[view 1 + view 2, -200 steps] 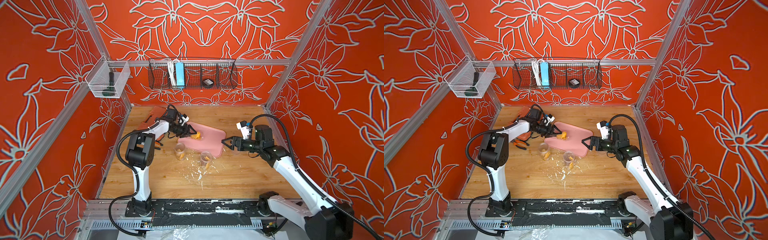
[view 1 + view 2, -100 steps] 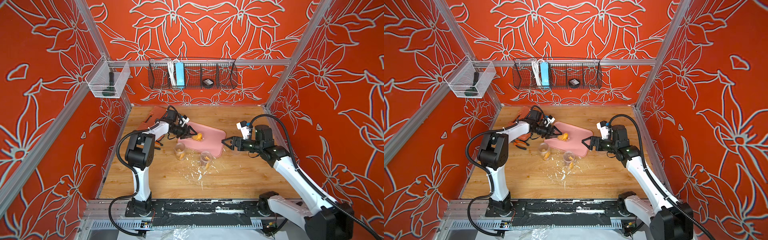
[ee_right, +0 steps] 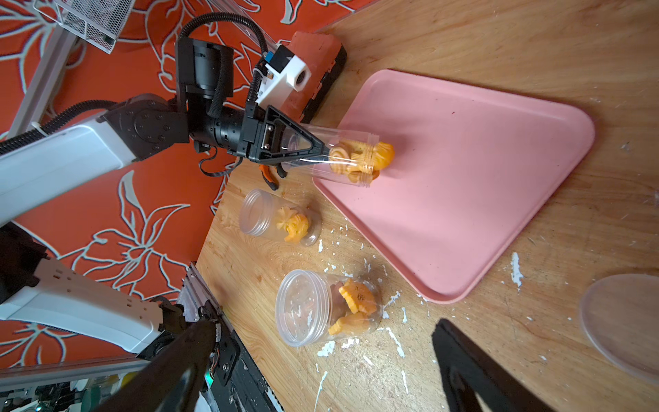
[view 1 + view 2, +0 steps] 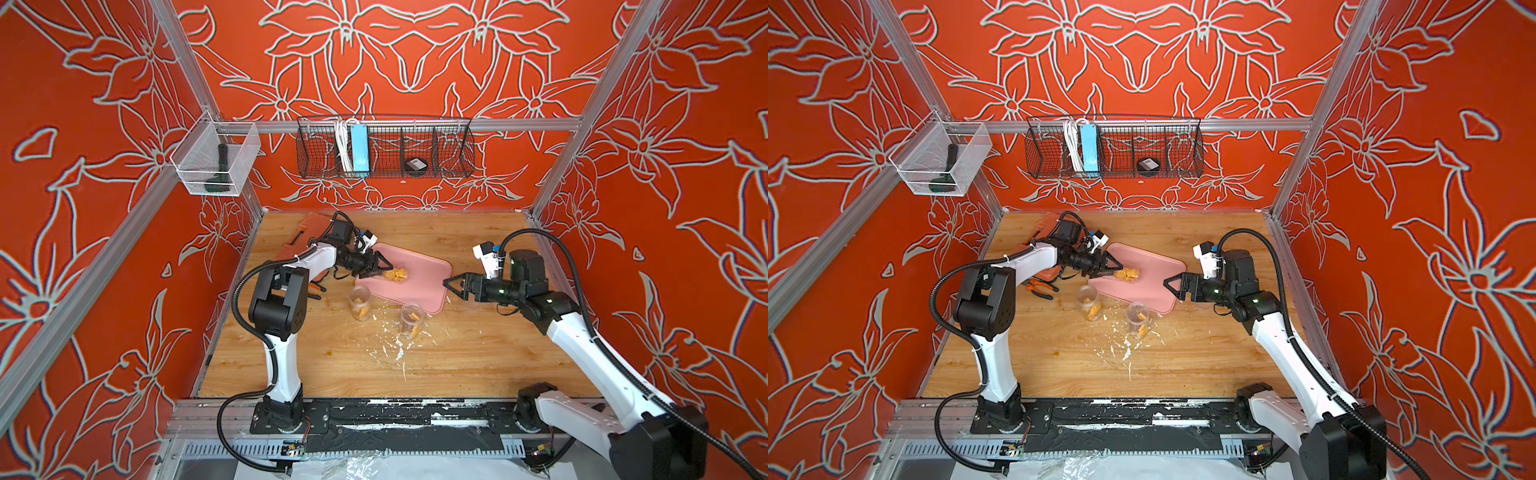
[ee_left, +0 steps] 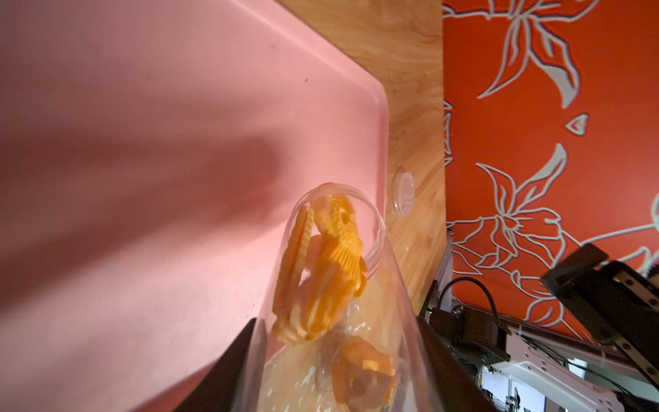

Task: Pour the cookies out of the jar
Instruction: Pour the cookies in the jar onto the tray.

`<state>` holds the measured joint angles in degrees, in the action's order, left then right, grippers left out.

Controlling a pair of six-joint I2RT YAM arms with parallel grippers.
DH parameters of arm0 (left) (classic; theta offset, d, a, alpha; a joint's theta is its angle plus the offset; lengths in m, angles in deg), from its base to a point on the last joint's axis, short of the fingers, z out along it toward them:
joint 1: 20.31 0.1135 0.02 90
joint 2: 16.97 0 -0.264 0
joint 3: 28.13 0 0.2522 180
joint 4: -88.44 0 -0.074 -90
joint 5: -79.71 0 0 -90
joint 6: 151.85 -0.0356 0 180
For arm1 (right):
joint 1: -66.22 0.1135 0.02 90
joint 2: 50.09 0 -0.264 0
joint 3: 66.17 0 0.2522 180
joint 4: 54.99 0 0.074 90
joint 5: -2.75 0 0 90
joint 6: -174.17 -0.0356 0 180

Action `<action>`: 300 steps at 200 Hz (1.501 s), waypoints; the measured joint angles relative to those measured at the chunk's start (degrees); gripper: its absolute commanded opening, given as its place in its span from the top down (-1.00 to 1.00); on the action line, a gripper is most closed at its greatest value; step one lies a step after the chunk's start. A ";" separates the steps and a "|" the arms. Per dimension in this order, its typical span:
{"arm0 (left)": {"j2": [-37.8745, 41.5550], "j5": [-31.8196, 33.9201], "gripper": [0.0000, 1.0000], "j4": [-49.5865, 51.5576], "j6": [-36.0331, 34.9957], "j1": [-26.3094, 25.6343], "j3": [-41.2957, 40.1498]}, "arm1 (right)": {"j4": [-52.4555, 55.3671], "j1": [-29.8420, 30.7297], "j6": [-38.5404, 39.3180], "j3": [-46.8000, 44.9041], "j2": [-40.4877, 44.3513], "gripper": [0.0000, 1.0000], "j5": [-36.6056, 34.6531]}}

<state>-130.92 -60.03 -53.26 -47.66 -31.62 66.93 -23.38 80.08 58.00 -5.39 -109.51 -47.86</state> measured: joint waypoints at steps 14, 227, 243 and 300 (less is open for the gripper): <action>0.02 -1.33 0.26 -0.72 0.07 0.04 0.00 | 0.00 0.00 0.02 -0.11 0.00 -0.97 0.00; 1.81 0.98 0.29 -2.34 0.22 0.15 -1.70 | -0.07 0.00 0.00 -0.92 0.31 -0.97 0.00; 1.81 2.12 0.29 -0.76 -0.85 -0.24 -0.63 | -0.04 0.00 0.02 -0.92 0.31 -0.97 -0.02; 1.95 6.23 0.35 1.03 -2.19 -1.33 0.37 | -0.04 0.00 0.04 -0.92 0.31 -0.97 -0.02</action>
<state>-128.98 -53.80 -52.23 -49.84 -32.96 67.30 -23.43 80.08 58.04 -6.30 -109.21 -47.88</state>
